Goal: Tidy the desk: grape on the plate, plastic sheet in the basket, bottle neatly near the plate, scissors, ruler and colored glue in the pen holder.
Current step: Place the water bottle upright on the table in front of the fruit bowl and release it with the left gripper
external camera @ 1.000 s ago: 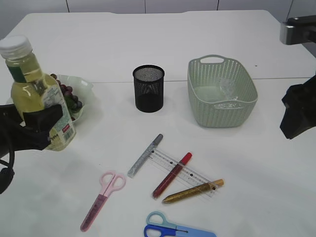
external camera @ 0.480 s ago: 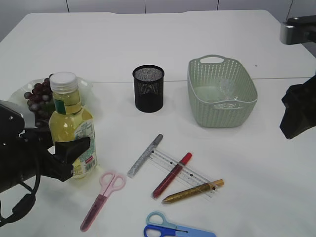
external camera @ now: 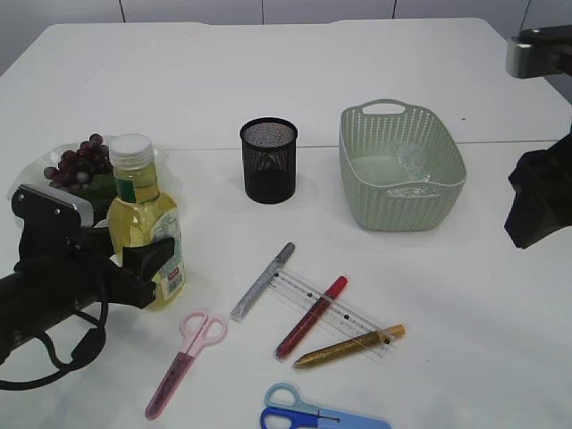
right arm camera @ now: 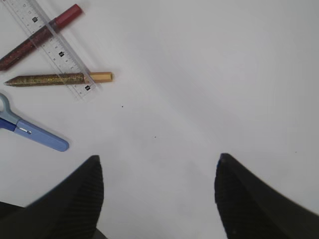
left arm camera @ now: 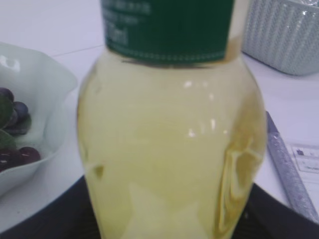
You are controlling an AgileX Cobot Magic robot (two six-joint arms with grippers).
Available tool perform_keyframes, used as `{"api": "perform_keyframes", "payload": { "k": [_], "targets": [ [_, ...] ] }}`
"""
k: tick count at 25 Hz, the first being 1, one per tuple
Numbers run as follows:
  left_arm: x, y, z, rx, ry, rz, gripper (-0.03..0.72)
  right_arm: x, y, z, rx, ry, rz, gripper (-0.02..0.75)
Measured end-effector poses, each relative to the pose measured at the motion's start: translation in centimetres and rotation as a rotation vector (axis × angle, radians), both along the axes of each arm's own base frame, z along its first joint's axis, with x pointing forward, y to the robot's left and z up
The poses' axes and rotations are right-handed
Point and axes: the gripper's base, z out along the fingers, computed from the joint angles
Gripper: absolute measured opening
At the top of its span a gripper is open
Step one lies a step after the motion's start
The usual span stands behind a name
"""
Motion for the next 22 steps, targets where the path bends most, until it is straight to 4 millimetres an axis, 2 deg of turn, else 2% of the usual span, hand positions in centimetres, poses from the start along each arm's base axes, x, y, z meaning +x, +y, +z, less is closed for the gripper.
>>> {"api": "perform_keyframes", "payload": {
  "k": [4,9,12,18,22],
  "targets": [
    [0.8,0.4,-0.9,-0.015,-0.028,0.07,0.429,0.0,0.0,0.0,0.001,-0.004,0.0,0.515],
    [0.9,0.3,-1.4,-0.02,-0.046,0.071,0.431,0.0,0.0,0.0,-0.004,-0.006,0.001,0.515],
    [0.9,0.2,-1.4,-0.018,-0.046,0.059,0.464,0.1,0.0,0.0,-0.004,-0.008,0.001,0.515],
    [0.8,0.2,-0.3,0.0,-0.029,0.052,0.549,0.1,0.0,0.0,-0.004,-0.008,0.001,0.515],
    [0.6,0.2,1.0,0.007,-0.031,0.044,0.571,0.1,0.0,0.0,-0.004,-0.008,0.001,0.515]
  ]
}}
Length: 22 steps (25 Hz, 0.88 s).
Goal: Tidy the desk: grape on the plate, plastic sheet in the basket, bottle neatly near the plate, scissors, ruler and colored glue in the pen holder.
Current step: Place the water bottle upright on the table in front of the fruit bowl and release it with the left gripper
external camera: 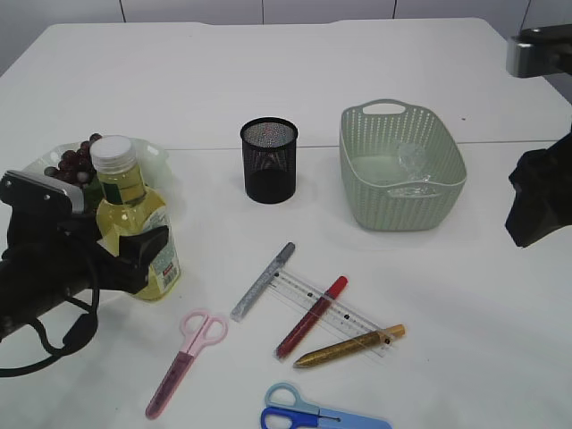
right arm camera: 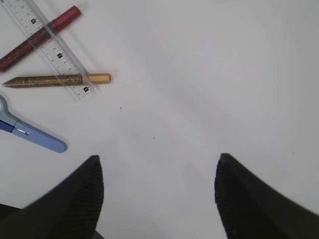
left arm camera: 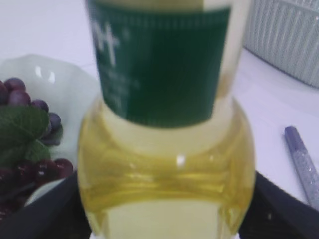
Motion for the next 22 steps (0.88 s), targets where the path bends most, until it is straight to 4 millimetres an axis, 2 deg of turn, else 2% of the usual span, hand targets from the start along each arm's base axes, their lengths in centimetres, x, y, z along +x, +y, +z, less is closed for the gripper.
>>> {"api": "perform_keyframes", "payload": {
  "k": [8,15,22],
  "targets": [
    [-0.5,-0.8,4.7,-0.03,-0.173,-0.109,0.575,0.3,0.1,0.1,0.01,-0.035,0.0,0.515],
    [-1.3,-0.7,8.8,-0.062,-0.317,-0.127,0.575,0.5,0.2,0.2,0.018,-0.06,0.0,0.515],
    [-3.2,-0.1,13.8,-0.066,-0.442,-0.122,0.574,0.5,0.2,0.2,0.023,-0.059,-0.001,0.515]
  ]
}}
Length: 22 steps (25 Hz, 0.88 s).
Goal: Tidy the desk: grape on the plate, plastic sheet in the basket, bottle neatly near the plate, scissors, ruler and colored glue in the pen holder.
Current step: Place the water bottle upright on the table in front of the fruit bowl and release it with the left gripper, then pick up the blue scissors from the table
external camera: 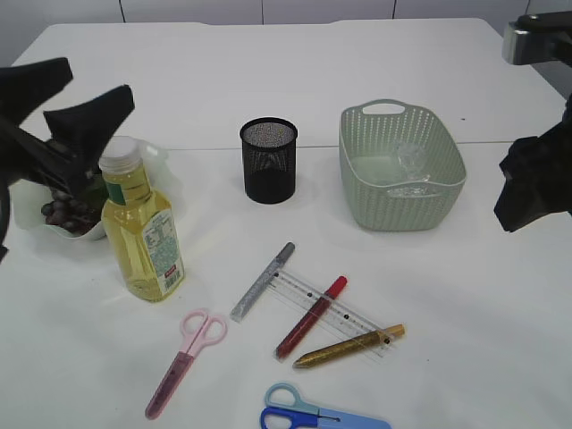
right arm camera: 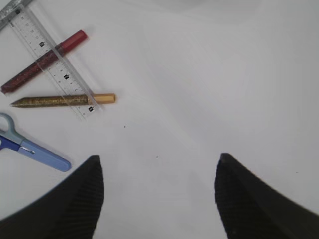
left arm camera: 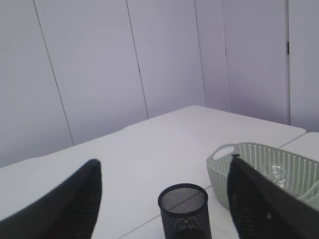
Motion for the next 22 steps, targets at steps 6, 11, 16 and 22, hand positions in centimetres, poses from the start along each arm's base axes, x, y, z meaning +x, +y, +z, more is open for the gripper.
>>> {"api": "perform_keyframes", "payload": {
  "k": [6,11,16,22],
  "targets": [
    [-3.0,1.5,3.6,0.026,0.043,0.056,0.529,0.0,0.1,0.0,0.009,0.003,-0.001,0.515],
    [-5.7,3.0,4.9,0.027,0.151,0.13,0.497,0.0,0.1,0.0,0.009,0.003,-0.001,0.515],
    [-7.4,4.3,4.0,0.074,0.368,0.21,0.494,0.0,0.1,0.0,0.009,0.003,-0.001,0.515],
    [-8.3,5.1,4.8,0.112,0.711,0.292,0.491,0.0,0.1,0.0,0.009,0.003,-0.001,0.515]
  ]
}}
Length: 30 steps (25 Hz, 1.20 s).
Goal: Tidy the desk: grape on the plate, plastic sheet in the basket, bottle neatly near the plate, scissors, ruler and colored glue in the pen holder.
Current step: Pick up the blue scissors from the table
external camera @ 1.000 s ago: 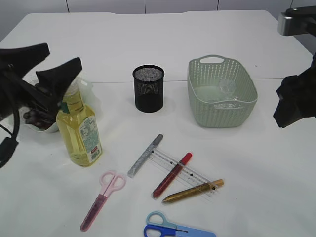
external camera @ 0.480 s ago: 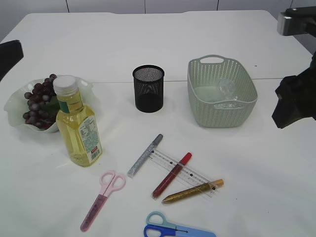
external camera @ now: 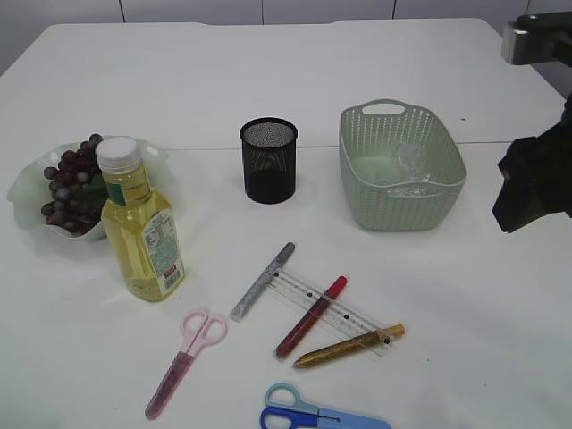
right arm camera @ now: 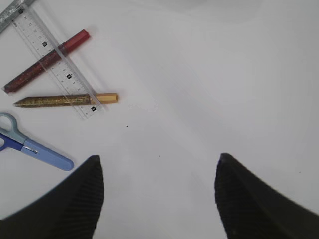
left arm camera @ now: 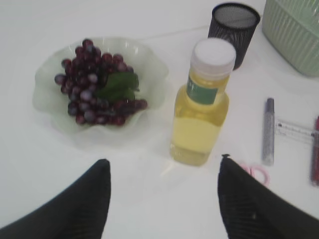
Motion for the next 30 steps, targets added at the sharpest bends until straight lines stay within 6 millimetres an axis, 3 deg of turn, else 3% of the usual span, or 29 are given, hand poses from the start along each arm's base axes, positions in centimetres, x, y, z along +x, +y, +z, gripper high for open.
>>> {"api": "perform_keyframes", "payload": {
  "k": [6,11,14,24,30],
  "targets": [
    [-1.8,-0.1,1.8,0.004,0.285,-0.024,0.486,0.0,0.0,0.0,-0.003,-0.001,0.01,0.515],
    [-4.0,-0.3,1.7,0.021,0.548,-0.09,0.486,-0.1,0.1,0.0,-0.015,0.006,0.043,0.515],
    [-4.8,-0.2,1.6,0.031,0.621,-0.103,0.486,-0.6,1.4,0.0,-0.028,0.003,0.136,0.515],
    [-4.4,-0.7,1.9,-0.027,0.577,-0.113,0.468,-2.6,8.2,-2.0,-0.033,0.069,0.61,0.512],
    [-3.8,-1.2,2.4,-0.093,0.502,-0.115,0.466,-2.8,11.6,-4.8,-0.039,0.135,0.76,0.512]
  ]
}}
